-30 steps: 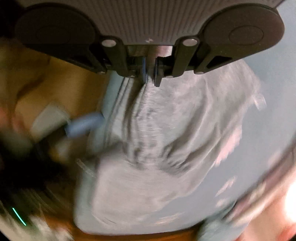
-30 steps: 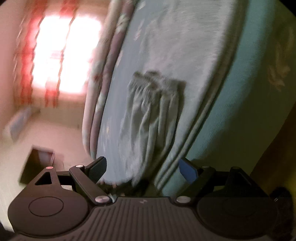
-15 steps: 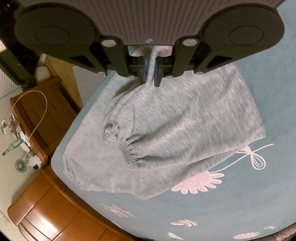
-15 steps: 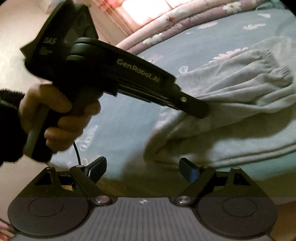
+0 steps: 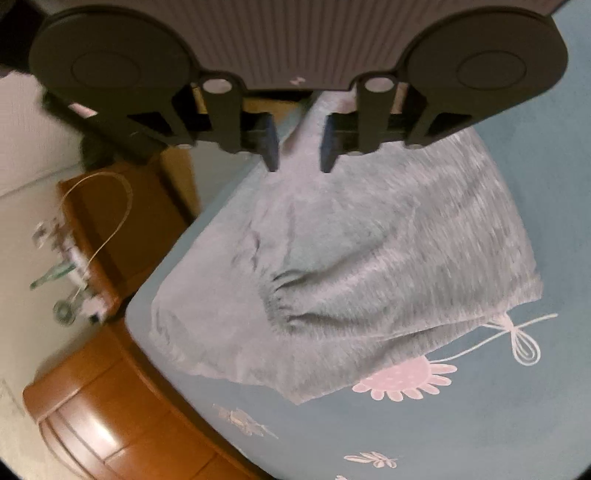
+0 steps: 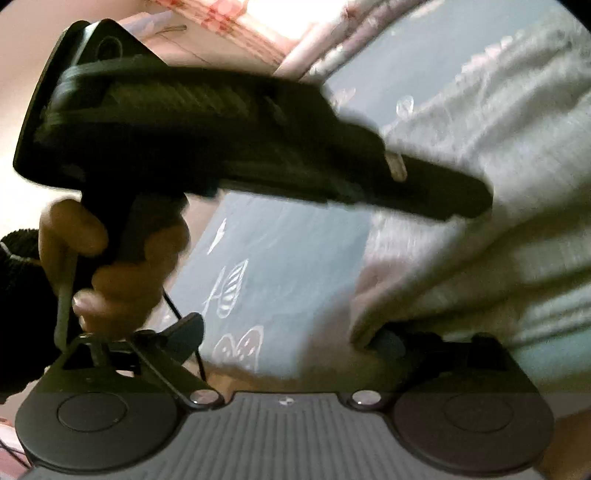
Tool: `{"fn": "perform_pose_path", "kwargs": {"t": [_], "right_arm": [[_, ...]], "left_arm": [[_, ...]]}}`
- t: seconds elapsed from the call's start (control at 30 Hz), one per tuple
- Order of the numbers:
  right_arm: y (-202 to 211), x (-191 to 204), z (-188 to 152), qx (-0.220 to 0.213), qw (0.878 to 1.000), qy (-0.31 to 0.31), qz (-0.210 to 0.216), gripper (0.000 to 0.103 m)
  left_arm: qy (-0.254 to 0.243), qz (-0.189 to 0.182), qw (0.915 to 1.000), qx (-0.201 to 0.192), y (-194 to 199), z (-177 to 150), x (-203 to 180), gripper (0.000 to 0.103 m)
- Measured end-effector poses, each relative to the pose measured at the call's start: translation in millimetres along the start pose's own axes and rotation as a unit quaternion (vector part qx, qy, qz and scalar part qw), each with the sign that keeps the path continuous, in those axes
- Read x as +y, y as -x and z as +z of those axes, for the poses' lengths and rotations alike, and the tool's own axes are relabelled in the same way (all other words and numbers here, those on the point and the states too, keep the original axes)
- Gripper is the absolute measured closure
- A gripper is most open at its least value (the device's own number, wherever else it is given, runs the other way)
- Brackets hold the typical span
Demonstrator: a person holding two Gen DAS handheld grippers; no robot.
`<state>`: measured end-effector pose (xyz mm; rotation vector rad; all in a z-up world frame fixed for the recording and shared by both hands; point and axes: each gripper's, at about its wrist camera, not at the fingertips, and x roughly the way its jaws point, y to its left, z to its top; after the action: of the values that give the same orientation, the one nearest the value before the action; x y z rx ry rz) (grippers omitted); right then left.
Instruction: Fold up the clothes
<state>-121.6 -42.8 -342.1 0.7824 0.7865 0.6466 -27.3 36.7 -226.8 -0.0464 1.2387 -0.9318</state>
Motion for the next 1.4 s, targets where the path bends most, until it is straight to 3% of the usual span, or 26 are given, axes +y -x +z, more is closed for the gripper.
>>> {"fn": "perform_pose_path", "kwargs": {"t": [0.1,0.23,0.4,0.47,0.57,0.73,0.8,0.9,1.0,1.1,1.27,1.33,1.4], "right_arm": [[6.4,-0.9,-12.4,0.024,0.999,-0.044,0.016,0.004],[31.5,5.3,-25.8,0.031,0.997,-0.073,-0.015,0.004],[99.7,-8.5,-10.1,-0.018,0.988,-0.118,-0.096,0.007],[127.3,-12.6,9.9,-0.051,0.982,-0.128,-0.131,0.012],[148.5,-18.1,39.0,-0.089,0.976,-0.125,-0.155,0.023],[106.6,-19.4,100.1,-0.072,0.978,-0.051,-0.191,0.045],[92.2,-26.0,111.7,-0.051,0.977,-0.032,-0.202,0.045],[85.9,-48.3,107.0,-0.01,0.973,-0.038,-0.229,0.047],[89.9,-67.2,98.1,-0.011,0.976,-0.064,-0.207,0.049],[94.3,-73.9,96.9,-0.013,0.978,-0.089,-0.187,0.048],[96.8,-83.9,99.5,-0.007,0.979,-0.117,-0.165,0.047],[94.5,-81.8,102.1,0.006,0.982,-0.103,-0.161,0.038],[88.4,-76.4,110.4,0.023,0.983,-0.084,-0.159,0.03]], "left_arm": [[-0.021,0.017,0.9994,-0.019,11.0,1.6,-1.9,0.058],[-0.023,0.038,0.999,0.0,-5.5,-6.4,6.5,0.057],[-0.001,0.052,0.9982,0.03,-27.5,-27.8,18.0,0.057],[-0.012,0.056,0.9983,0.008,-16.8,-26.2,12.2,0.056],[-0.024,0.067,0.9974,-0.009,-8.8,-22.6,8.2,0.045],[0.004,0.07,0.9973,0.024,-29.1,-22.7,22.3,0.045],[0.005,0.064,0.9977,0.021,-30.7,-22.1,23.3,0.039],[0.005,0.07,0.9971,0.029,-29.3,-13.5,23.1,0.039],[-0.022,0.094,0.9952,0.015,-20.6,6.1,20.9,0.039],[-0.037,0.109,0.993,-0.027,-12.6,35.7,24.9,0.039],[0.006,0.078,0.9935,-0.083,-24.5,79.2,51.4,0.039],[0.027,0.088,0.9918,-0.089,-36.5,86.9,65.8,0.039],[0.058,0.133,0.9861,-0.08,-47.0,89.1,85.4,0.043]]}}
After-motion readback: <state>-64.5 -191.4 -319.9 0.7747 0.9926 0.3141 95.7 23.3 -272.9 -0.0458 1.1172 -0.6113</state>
